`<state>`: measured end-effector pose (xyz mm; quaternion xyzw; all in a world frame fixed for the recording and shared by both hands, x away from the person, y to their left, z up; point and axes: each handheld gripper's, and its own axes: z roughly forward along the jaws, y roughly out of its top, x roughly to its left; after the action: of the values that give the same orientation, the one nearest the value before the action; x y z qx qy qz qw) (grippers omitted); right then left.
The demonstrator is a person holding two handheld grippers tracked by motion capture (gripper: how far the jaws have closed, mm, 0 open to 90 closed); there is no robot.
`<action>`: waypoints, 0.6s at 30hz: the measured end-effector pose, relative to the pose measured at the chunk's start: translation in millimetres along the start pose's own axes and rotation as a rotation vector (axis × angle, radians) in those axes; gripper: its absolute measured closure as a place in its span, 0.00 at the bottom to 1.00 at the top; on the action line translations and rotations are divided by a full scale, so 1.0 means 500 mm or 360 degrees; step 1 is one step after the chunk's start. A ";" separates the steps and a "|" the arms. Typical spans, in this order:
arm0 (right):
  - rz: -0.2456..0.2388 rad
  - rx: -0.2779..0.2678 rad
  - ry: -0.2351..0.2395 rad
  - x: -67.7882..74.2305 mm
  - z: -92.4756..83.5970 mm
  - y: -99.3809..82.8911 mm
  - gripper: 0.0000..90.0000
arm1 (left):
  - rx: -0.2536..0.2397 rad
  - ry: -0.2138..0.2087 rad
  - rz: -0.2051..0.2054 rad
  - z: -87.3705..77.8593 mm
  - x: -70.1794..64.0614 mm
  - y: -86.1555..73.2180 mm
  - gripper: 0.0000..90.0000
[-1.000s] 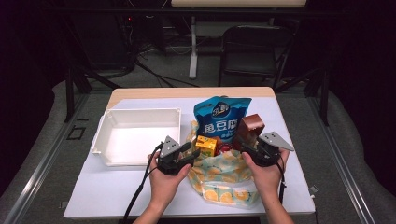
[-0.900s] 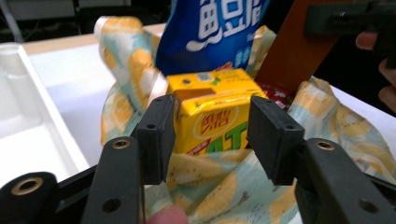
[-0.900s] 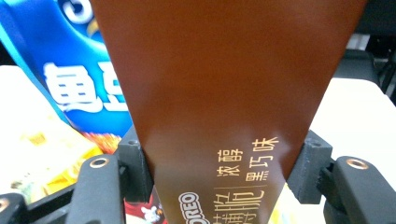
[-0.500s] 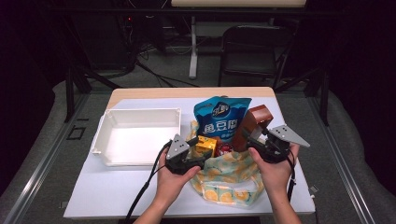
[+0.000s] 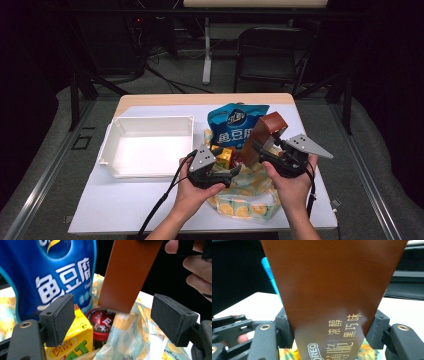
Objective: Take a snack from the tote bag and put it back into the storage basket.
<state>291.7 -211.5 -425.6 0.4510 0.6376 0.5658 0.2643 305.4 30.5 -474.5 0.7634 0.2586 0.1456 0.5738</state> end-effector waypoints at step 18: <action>0.0002 0.0075 0.0164 0.068 0.013 -0.014 0.41 | 0.0032 -0.0003 0.0092 0.022 -0.020 0.004 0.25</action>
<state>279.8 -178.4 -427.7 0.4277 0.6632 0.5733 0.2202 303.3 15.8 -475.0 0.7763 0.2374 0.1587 0.5620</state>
